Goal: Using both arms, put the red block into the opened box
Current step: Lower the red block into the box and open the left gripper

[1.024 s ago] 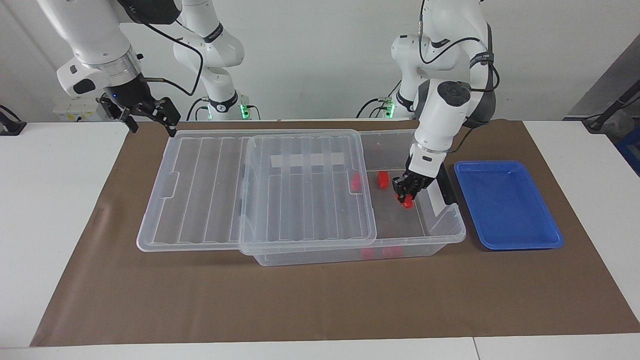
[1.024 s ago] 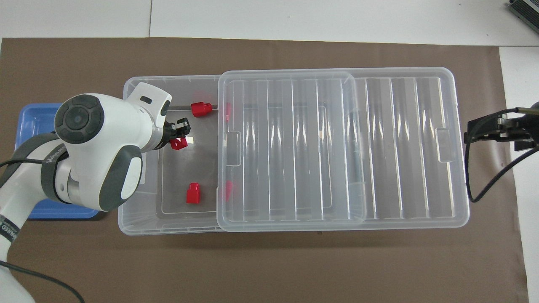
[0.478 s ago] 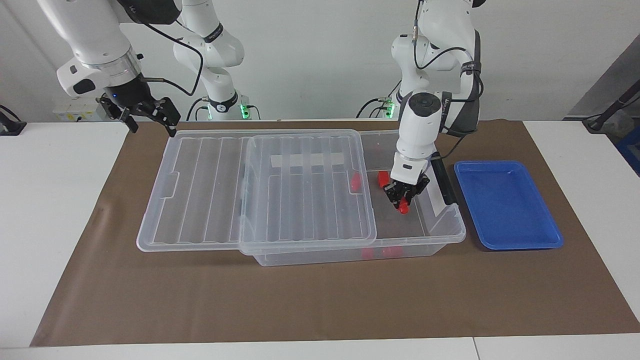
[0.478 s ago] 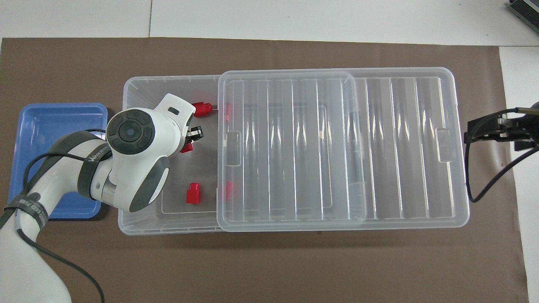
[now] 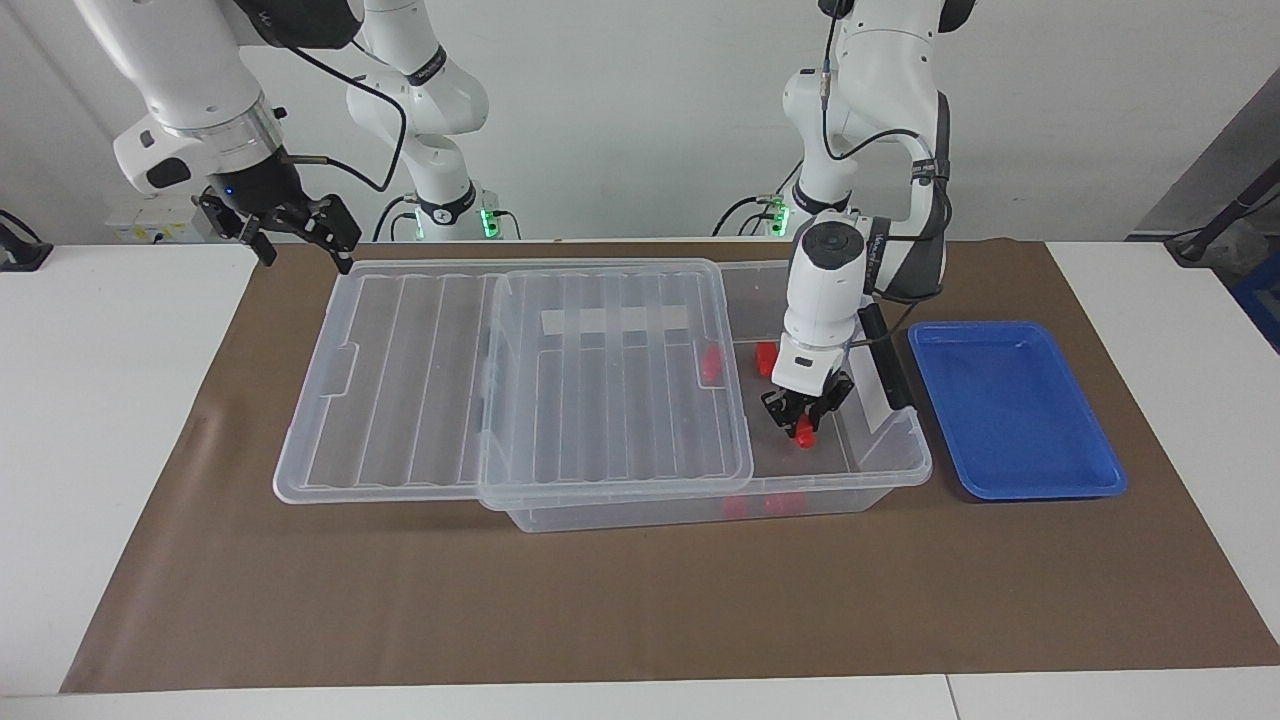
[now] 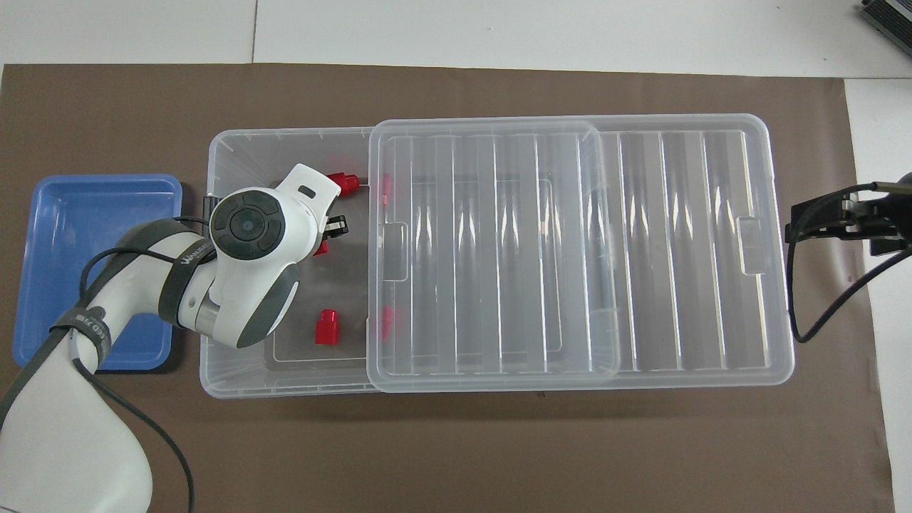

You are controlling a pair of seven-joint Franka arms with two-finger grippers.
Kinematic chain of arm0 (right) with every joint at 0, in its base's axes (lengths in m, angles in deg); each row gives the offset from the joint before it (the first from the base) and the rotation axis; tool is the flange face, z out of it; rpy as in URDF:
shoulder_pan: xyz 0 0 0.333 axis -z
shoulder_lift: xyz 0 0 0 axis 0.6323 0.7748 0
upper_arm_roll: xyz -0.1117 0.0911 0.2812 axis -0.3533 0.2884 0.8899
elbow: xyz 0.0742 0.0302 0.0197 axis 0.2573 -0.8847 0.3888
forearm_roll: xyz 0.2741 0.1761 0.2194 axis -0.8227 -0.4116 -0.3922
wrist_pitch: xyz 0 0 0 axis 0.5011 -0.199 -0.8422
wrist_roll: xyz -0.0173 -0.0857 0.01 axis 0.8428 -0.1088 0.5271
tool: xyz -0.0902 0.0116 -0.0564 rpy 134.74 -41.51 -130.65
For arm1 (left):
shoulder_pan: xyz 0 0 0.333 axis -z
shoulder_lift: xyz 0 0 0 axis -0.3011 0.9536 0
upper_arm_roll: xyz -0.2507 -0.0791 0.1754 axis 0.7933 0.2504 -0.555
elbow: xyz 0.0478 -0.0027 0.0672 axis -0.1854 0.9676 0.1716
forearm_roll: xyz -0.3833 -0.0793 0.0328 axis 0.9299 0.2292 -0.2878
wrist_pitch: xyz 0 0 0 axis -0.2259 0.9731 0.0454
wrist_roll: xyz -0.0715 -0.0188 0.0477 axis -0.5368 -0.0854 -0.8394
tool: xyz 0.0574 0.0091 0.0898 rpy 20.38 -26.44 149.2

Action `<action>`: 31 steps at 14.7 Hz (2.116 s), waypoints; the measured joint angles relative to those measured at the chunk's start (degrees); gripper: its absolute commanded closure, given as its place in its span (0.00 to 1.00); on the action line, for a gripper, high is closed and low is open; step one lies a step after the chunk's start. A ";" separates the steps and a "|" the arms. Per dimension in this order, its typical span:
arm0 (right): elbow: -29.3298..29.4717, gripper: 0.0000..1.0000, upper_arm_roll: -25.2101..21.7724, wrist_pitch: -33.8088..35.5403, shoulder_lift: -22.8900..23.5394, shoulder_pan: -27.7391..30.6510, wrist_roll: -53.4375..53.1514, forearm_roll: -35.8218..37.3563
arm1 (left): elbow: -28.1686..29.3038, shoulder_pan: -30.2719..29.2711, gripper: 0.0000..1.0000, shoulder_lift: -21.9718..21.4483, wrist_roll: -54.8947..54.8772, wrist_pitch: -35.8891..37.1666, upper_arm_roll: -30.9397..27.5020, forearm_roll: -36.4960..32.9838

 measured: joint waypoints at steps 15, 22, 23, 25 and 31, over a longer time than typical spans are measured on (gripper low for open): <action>0.00 0.00 0.00 0.00 0.00 0.00 0.00 0.00 | 3.17 -0.88 0.02 0.54 0.00 -5.13 -0.65 -0.13; 0.00 0.00 0.00 0.00 0.00 0.00 0.00 0.00 | 0.58 -0.90 0.00 0.06 0.00 -1.51 -0.40 -0.16; 0.00 0.00 0.00 0.00 0.00 0.00 0.00 0.00 | -0.19 -0.89 0.00 -0.32 0.00 -0.37 -0.31 -0.17; 0.00 0.00 0.00 0.00 0.00 0.00 0.00 0.00 | -0.99 -0.86 0.00 -1.45 0.00 1.56 -0.18 -0.18; 0.00 0.00 0.00 0.00 0.00 0.00 0.00 0.00 | -4.86 -0.68 0.00 -5.57 0.00 11.84 0.07 -0.20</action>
